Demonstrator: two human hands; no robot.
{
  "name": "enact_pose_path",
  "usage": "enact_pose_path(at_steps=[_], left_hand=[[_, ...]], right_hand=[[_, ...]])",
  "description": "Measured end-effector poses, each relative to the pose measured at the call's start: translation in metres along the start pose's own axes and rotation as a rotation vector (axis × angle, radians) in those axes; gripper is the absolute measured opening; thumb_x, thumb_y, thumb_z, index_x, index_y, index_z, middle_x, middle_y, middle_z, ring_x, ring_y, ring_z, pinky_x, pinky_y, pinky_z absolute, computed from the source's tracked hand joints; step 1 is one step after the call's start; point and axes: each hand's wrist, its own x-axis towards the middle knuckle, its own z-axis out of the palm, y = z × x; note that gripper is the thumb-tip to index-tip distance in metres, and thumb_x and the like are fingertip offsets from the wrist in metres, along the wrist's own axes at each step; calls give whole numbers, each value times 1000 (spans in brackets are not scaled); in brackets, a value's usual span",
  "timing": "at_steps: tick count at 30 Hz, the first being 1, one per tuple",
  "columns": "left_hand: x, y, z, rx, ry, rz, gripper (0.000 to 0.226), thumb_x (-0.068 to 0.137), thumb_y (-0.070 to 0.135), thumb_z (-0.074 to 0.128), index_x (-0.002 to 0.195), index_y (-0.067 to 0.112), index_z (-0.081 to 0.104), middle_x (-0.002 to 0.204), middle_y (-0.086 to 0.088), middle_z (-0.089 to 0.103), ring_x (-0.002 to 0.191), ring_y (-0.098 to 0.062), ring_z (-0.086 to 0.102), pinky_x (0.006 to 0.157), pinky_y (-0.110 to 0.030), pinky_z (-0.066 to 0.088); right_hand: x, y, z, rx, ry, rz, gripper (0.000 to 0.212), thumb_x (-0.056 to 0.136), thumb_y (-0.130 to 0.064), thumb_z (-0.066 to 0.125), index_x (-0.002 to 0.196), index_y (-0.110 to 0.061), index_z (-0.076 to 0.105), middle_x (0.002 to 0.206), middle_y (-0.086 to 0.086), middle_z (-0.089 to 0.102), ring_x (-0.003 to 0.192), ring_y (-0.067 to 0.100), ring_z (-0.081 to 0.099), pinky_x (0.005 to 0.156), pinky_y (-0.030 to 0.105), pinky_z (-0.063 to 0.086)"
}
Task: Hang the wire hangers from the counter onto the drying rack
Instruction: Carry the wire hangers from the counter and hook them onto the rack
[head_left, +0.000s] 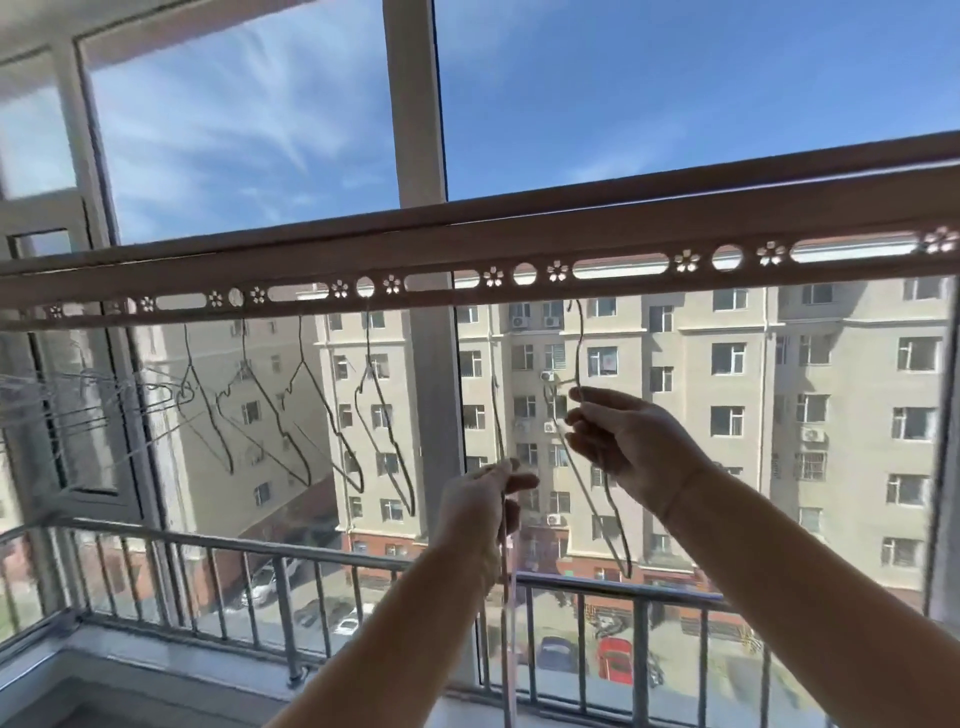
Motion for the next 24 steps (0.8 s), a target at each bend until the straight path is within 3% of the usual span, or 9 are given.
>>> enact_pose_path(at_steps=[10, 21, 24], left_hand=[[47, 53, 25, -103, 75, 332, 21, 97, 13, 44, 95, 10, 65, 63, 3, 70, 40, -3, 41, 44, -16, 35], [82, 77, 27, -123, 115, 295, 17, 95, 12, 48, 95, 6, 64, 71, -1, 69, 52, -8, 40, 52, -21, 35], [86, 72, 25, -136, 140, 247, 17, 95, 12, 49, 89, 6, 64, 61, 1, 70, 53, -9, 40, 53, -21, 34]], right_hand=[[60, -20, 19, 3, -142, -15, 20, 90, 5, 49, 106, 2, 60, 73, 12, 60, 57, 13, 59, 53, 24, 56], [82, -15, 19, 7, -137, 19, 22, 91, 7, 45, 110, 7, 56, 72, 13, 59, 57, 14, 59, 53, 25, 57], [85, -13, 16, 32, -133, 42, 25, 91, 7, 46, 114, 10, 54, 73, 14, 59, 49, 11, 61, 51, 25, 55]])
